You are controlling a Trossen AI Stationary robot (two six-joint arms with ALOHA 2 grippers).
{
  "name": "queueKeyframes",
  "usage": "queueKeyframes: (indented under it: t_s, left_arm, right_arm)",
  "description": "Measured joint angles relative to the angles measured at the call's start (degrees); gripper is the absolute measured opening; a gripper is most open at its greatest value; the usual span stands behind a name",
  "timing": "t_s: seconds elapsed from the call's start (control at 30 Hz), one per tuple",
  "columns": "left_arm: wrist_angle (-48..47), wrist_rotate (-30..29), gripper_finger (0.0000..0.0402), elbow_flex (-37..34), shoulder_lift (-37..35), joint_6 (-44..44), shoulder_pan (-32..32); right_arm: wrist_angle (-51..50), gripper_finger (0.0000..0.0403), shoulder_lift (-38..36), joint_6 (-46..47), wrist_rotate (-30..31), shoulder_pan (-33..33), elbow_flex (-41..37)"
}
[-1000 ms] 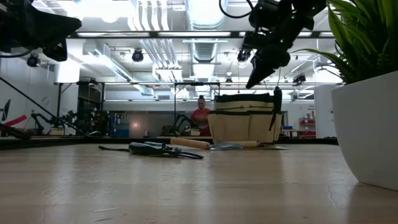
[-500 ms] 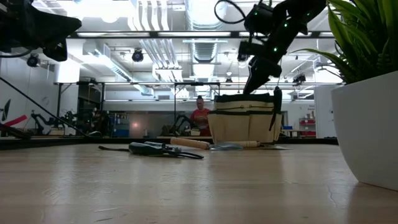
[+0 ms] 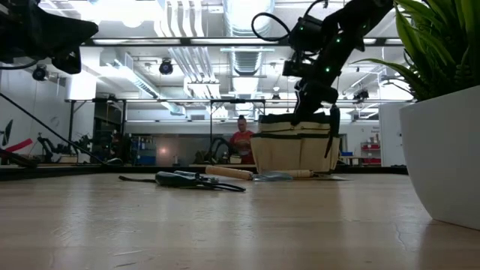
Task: Pick & Place Garden tools in Gardening bag
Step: Adjust the gardening bag on the table
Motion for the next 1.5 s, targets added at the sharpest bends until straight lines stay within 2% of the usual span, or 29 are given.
queueKeyframes:
  t_s: [0.1, 0.23, 0.37, 0.83, 1.17, 1.33, 1.5]
  left_arm:
    - [0.00, 0.00, 0.0014, 0.00, 0.00, 0.02, 0.01]
    - [0.00, 0.00, 0.0014, 0.00, 0.00, 0.00, 0.01]
    - [0.00, 0.00, 0.0014, 0.00, 0.00, 0.01, 0.01]
    - [0.00, -0.01, 0.0014, 0.00, 0.00, 0.01, 0.01]
    - [0.00, 0.00, 0.0014, 0.00, 0.00, 0.01, 0.01]
    - [0.00, 0.00, 0.0014, 0.00, 0.00, 0.00, 0.01]
    - [-0.02, 0.00, 0.0014, 0.00, 0.02, 0.00, 0.00]
  right_arm:
    - [-0.07, 0.0019, -0.40, -0.68, -0.15, 0.02, 0.02]
    - [-0.57, 0.0010, -0.47, -1.01, -0.80, 0.15, 0.02]
    - [-2.30, 0.0008, -0.51, -1.59, -3.28, 0.68, 0.02]
    - [-4.67, 0.0008, -2.35, -1.98, -3.54, 4.58, 0.02]
    - [-4.66, 0.0009, -2.93, 0.17, -3.08, 4.76, 0.02]
    - [-4.49, 0.0027, -3.81, 1.16, -2.93, 5.03, 0.02]
    - [-4.40, 0.0073, -5.61, 3.33, -1.56, 5.46, 0.02]
